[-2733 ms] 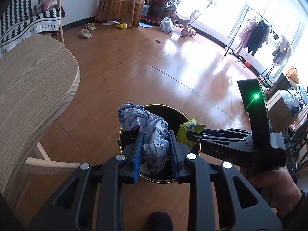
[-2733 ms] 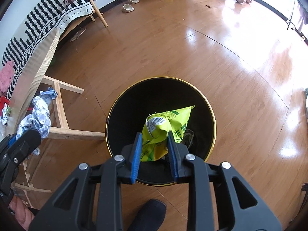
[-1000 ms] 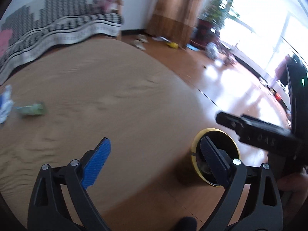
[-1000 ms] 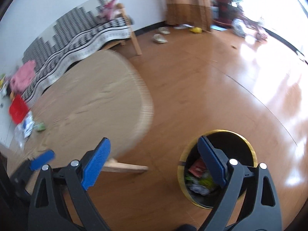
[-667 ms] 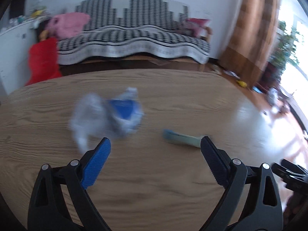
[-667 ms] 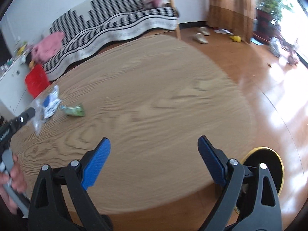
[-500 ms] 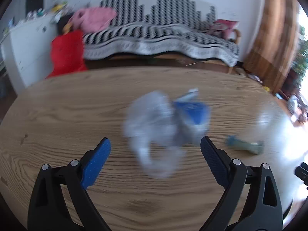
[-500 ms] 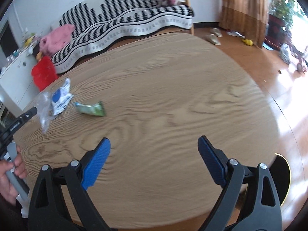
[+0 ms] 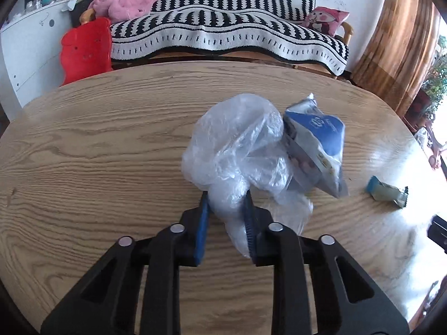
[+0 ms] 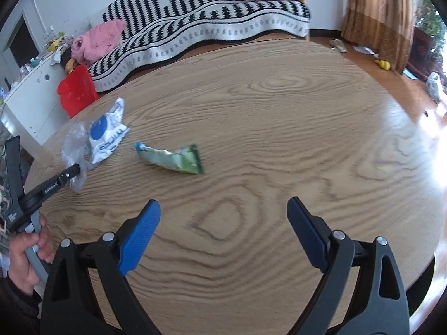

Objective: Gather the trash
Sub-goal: 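Grasp the clear plastic bag with the left tool while the right tool grasps the green tube, then carry the plastic bag and green tube over the bin and open both tools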

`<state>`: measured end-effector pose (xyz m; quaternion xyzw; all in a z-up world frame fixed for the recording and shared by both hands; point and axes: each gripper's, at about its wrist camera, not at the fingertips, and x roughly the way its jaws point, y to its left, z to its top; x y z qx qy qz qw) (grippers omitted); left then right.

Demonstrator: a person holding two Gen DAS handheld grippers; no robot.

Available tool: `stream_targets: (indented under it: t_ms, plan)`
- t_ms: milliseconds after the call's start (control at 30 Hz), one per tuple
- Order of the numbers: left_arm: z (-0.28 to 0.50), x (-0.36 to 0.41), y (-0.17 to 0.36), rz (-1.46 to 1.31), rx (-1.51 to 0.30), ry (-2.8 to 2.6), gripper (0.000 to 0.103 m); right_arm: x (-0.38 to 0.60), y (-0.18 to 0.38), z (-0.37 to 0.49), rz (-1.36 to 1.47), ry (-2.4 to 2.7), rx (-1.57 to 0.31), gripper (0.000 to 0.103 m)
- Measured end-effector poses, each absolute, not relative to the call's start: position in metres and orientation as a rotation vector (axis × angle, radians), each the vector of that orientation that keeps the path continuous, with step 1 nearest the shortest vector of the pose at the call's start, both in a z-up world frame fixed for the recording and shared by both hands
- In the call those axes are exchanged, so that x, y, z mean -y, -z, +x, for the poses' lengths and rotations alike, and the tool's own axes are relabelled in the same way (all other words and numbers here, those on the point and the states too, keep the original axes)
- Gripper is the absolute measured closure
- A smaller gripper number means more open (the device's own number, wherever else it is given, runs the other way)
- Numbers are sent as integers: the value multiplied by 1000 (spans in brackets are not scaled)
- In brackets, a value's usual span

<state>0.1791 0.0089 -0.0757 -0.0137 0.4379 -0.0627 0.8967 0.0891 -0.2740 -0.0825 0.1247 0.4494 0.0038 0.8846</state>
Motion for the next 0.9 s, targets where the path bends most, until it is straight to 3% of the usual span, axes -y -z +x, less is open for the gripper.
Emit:
stream_targets:
  t_ms: [533,600,633,667,733,900]
  plan:
    - [122,-24,21,-10,-850,113,82,212,107,162,-19,-50,-967,12]
    - [121,-18,21,7,-850,125,82,209,103,161,-22,-70,-944,34]
    - [121,-16,21,11,-850,129,82,206,101,161,-23,-79,-940,66]
    - [120,-13,21,17,-850,135,82,204,99,161,-23,-89,-947,78]
    - [119,-11,21,25,-846,144,82,200,98,157,-30,-110,-950,86]
    - [112,1,17,30,-839,173,82,205,91,139,-21,-104,-941,87]
